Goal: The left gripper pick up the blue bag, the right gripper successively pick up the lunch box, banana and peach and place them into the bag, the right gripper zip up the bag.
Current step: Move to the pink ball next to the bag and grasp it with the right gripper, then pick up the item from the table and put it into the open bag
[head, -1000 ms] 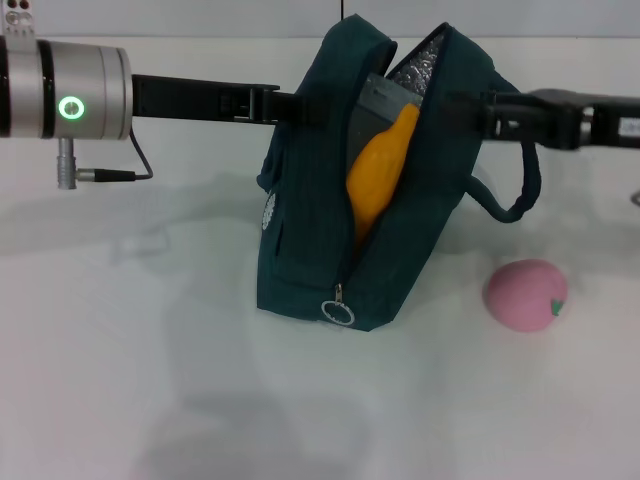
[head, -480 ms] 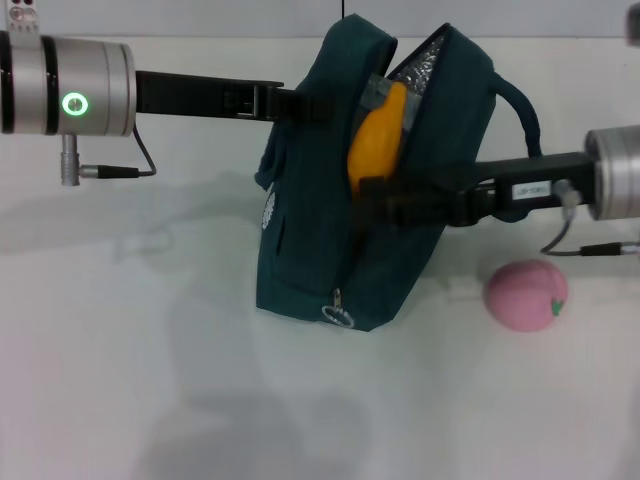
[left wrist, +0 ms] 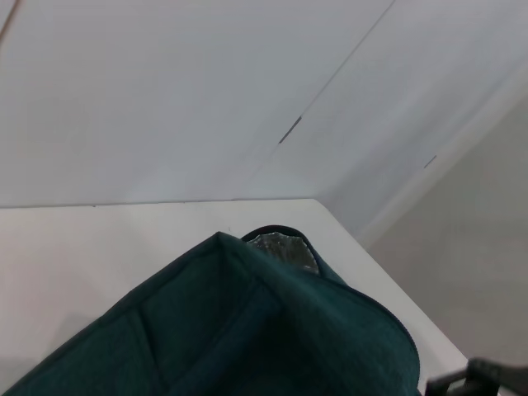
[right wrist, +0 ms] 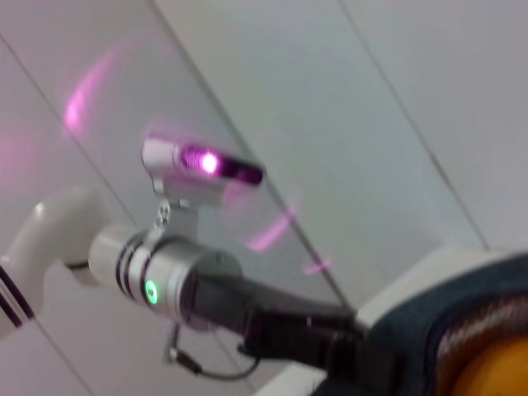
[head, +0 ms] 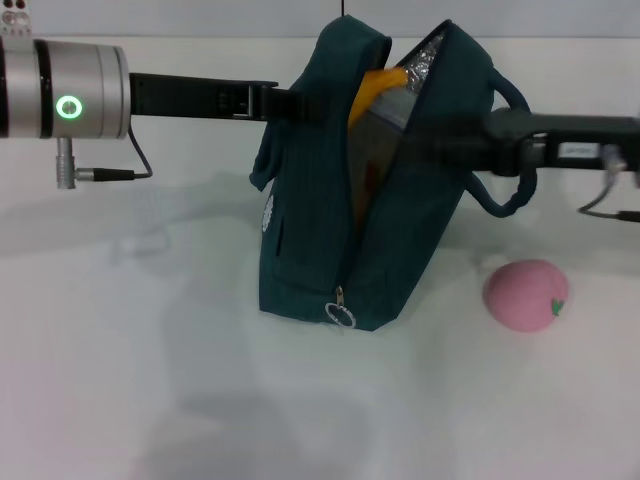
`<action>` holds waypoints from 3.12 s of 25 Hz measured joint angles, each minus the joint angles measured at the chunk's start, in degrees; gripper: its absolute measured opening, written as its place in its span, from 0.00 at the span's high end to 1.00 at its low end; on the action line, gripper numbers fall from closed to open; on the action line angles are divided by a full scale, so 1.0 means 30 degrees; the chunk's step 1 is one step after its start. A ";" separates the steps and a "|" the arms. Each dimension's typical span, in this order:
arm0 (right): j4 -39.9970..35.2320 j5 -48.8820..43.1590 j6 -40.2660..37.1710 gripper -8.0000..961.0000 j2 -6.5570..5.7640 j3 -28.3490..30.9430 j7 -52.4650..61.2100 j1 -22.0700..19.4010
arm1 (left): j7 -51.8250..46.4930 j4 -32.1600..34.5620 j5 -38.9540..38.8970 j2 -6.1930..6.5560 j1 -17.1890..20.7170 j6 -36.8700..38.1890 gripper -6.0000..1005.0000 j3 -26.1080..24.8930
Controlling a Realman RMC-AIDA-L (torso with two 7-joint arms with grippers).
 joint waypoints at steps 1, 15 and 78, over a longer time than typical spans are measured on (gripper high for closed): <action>-0.0205 -0.0003 -0.0428 0.21 -0.0020 0.0413 -0.0066 -0.0172 | 0.0001 0.0014 -0.0001 0.0003 0.0004 0.0000 0.93 0.0000; -0.8673 -0.2249 -0.5839 0.21 -0.1298 0.3333 0.1116 -0.4779 | 0.0262 0.0016 -0.0001 0.0053 0.0338 0.0005 0.93 -0.0103; -0.5939 -1.1865 -0.4122 0.69 -0.0971 0.3550 0.8248 -0.0691 | 0.0231 0.0031 -0.0395 0.0025 0.0390 -0.0054 0.93 -0.0068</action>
